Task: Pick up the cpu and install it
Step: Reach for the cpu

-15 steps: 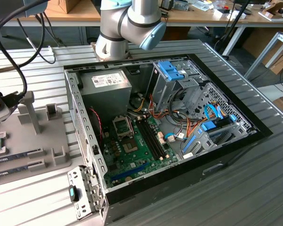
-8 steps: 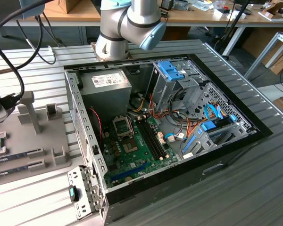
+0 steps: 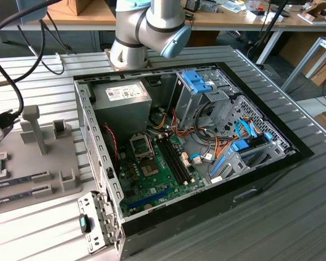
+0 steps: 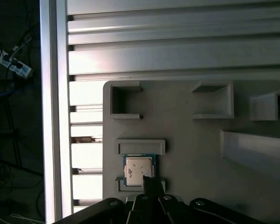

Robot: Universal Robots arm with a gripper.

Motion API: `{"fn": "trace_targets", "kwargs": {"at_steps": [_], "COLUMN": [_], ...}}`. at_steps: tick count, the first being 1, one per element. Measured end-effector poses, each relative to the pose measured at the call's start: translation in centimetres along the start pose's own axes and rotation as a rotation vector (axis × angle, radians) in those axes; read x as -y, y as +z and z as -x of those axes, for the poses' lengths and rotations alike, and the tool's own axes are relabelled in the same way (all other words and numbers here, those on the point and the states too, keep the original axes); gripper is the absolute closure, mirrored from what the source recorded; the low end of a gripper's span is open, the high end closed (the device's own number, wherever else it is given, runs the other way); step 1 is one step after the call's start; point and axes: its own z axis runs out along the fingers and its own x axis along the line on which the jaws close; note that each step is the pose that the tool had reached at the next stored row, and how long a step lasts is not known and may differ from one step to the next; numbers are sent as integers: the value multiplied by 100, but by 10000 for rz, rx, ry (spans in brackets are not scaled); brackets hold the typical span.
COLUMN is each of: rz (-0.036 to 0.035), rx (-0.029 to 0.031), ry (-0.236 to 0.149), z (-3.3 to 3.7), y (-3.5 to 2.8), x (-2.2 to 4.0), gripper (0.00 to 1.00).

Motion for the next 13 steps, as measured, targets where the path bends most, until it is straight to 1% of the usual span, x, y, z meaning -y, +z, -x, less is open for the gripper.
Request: {"fn": "trace_targets", "kwargs": {"at_steps": [13], "rz": [0], "rx": [0], "ry": [0], "z": [-42], "y": [46], "x": [2], "gripper": [89]}}
